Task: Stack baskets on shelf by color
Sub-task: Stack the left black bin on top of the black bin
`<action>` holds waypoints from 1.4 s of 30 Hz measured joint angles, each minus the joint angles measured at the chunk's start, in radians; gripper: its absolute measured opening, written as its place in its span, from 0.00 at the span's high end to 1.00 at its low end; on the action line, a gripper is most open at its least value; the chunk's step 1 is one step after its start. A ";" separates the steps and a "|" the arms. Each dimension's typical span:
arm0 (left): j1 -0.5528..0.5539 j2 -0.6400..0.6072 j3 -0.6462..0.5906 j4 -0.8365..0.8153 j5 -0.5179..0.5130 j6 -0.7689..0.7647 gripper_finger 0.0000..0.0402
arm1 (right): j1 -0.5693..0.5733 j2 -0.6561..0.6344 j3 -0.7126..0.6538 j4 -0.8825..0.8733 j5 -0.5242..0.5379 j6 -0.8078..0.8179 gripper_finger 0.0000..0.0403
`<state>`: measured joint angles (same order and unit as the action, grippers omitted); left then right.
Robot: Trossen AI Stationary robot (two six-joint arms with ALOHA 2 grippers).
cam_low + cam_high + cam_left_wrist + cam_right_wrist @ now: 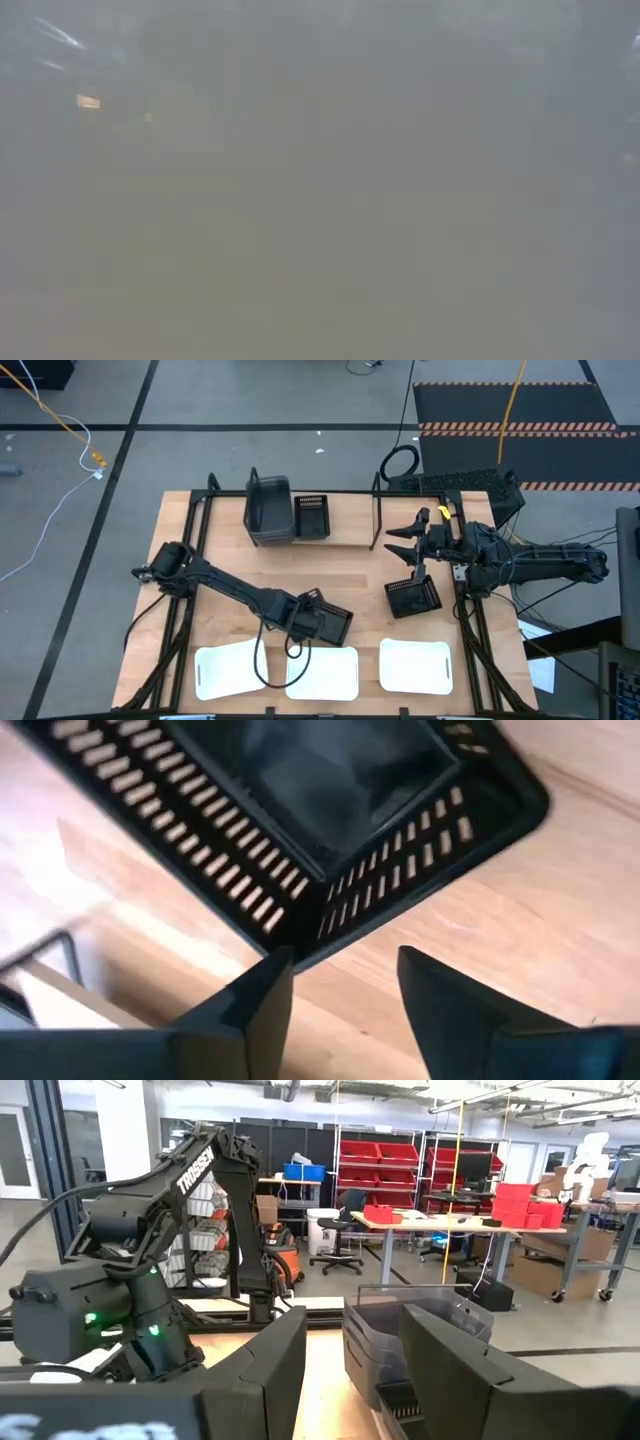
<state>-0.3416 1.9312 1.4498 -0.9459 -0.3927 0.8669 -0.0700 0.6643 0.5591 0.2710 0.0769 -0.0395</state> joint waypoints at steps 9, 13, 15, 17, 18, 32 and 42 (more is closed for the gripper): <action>0.026 0.000 -0.056 0.044 -0.001 0.163 0.47 | 0.000 0.000 0.000 0.000 0.000 0.000 0.61; 0.031 0.000 -0.081 0.131 0.015 0.241 0.47 | 0.000 0.000 0.000 0.000 0.000 -0.003 0.61; 0.031 0.000 -0.084 0.140 0.063 0.255 0.47 | 0.000 0.000 0.000 0.000 0.000 -0.003 0.61; 0.034 0.000 -0.085 0.140 0.124 0.257 0.48 | 0.000 0.000 0.000 0.000 0.000 -0.003 0.61; 0.034 0.000 -0.085 0.141 0.152 0.255 0.49 | 0.000 0.000 0.000 0.000 0.000 -0.005 0.61; 0.035 0.000 -0.092 0.194 0.184 0.038 0.97 | 0.000 0.000 0.000 0.000 0.000 -0.007 0.61; 0.016 -0.036 0.057 0.155 0.196 -0.127 0.95 | 0.000 0.000 0.000 0.000 0.000 -0.007 0.61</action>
<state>-0.3255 1.8954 1.5066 -0.7911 -0.1967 0.7396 -0.0700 0.6640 0.5591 0.2714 0.0769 -0.0463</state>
